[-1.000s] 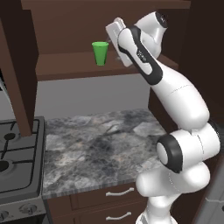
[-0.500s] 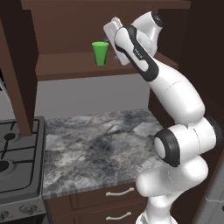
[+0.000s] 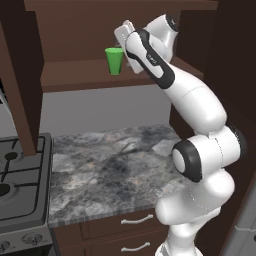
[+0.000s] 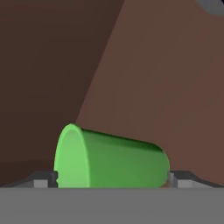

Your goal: There is a tray on the dining counter. Grab the cup, mug, and pitcher and place them on the tray. The pitcher may be placed next to the tray if it cannot fit the tray.

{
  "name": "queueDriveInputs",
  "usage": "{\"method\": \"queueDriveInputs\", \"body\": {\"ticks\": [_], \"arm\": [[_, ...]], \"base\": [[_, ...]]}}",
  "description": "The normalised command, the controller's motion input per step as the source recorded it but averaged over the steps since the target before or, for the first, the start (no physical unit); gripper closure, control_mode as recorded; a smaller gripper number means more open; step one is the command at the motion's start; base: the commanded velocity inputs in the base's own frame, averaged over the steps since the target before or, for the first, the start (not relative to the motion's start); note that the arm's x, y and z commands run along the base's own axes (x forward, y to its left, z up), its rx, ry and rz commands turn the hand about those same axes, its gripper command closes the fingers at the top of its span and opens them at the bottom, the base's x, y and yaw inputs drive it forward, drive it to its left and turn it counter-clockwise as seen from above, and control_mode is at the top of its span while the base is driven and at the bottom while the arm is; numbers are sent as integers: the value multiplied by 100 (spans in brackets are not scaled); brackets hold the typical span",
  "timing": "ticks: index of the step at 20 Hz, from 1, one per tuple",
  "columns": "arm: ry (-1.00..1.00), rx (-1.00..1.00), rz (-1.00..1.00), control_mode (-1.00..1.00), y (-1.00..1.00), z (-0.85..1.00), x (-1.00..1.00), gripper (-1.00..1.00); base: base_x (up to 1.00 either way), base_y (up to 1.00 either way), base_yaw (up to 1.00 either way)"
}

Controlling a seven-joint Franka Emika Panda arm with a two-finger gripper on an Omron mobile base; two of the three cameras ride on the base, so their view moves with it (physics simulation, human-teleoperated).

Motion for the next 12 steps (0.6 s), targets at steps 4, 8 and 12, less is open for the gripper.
{"method": "queueDriveInputs", "body": {"ticks": [4, 8, 12], "arm": [[0, 0, 0, -100, 0, -11, 6, -100], [0, 0, 0, -100, 0, -11, 1, -100], [0, 0, 0, -100, 1, -16, 1, -100]], "base": [[0, 0, 0], [0, 0, 0], [0, 0, 0]]}}
